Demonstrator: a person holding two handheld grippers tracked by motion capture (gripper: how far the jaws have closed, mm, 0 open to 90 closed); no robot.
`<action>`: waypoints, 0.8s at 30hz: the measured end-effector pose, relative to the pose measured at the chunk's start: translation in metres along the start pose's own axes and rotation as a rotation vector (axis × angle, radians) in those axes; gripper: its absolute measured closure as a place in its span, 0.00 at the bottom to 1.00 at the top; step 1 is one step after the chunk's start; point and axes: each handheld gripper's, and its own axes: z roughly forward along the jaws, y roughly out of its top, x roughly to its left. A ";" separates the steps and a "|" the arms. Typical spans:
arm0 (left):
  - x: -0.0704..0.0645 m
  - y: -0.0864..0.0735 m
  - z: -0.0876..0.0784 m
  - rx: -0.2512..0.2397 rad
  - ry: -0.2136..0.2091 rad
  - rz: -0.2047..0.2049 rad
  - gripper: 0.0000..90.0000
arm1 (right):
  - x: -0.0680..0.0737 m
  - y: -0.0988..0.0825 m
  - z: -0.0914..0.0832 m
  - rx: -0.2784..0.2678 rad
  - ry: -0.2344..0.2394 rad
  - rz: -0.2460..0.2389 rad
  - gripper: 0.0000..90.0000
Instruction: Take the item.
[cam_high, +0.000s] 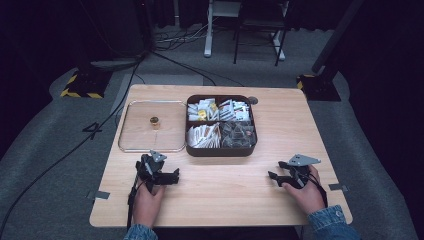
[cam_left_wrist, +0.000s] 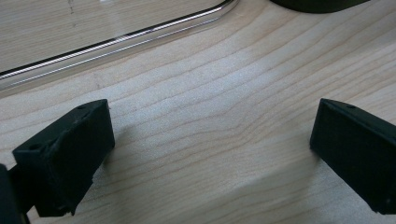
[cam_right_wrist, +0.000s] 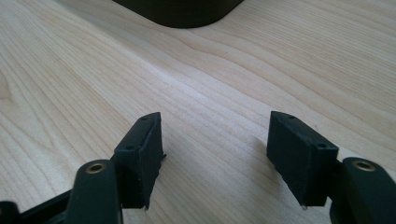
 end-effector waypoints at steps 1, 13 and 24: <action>0.001 0.000 0.000 0.000 -0.003 0.005 0.00 | 0.000 0.000 0.000 0.000 0.000 0.000 0.40; 0.001 0.002 0.002 0.000 -0.006 0.008 0.00 | 0.000 0.000 0.000 0.001 0.000 0.000 0.40; 0.001 0.002 0.002 -0.002 -0.006 0.009 0.00 | 0.000 -0.001 -0.001 -0.005 0.003 0.005 0.47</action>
